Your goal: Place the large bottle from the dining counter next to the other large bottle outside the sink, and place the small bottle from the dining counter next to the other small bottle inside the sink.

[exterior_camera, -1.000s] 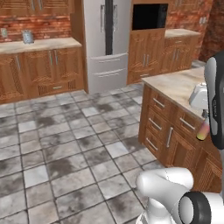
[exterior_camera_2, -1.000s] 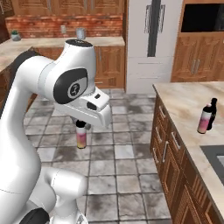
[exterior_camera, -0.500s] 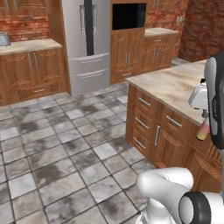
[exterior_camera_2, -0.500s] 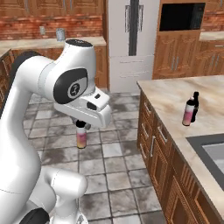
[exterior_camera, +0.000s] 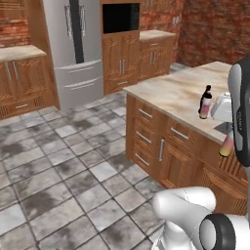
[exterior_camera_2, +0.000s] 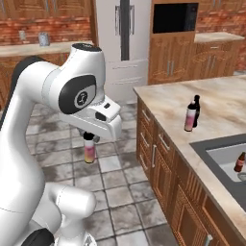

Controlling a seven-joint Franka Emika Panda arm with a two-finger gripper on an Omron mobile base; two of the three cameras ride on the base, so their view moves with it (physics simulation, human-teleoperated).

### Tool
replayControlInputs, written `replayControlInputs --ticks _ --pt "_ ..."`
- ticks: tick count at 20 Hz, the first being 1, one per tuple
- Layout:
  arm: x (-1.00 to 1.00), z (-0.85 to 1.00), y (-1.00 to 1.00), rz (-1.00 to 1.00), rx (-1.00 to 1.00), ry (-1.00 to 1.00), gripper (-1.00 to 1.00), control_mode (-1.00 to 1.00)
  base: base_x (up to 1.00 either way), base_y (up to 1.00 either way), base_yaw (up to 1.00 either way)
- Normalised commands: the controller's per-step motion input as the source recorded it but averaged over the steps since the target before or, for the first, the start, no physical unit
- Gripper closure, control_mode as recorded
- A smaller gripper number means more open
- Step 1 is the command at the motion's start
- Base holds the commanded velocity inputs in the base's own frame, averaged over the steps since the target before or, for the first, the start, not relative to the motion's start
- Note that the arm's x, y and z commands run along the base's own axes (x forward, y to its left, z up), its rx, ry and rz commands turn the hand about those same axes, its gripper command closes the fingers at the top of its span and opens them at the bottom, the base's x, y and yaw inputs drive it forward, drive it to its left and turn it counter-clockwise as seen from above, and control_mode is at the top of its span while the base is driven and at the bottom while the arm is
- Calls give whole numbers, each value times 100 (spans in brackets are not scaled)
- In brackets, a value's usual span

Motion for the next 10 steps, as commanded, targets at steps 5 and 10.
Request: replayControlInputs --ticks 5,10 --pt "0 0 0 0 0 0 100 100 0 0 -25" --pt "0 0 0 0 0 0 100 100 0 0 -25"
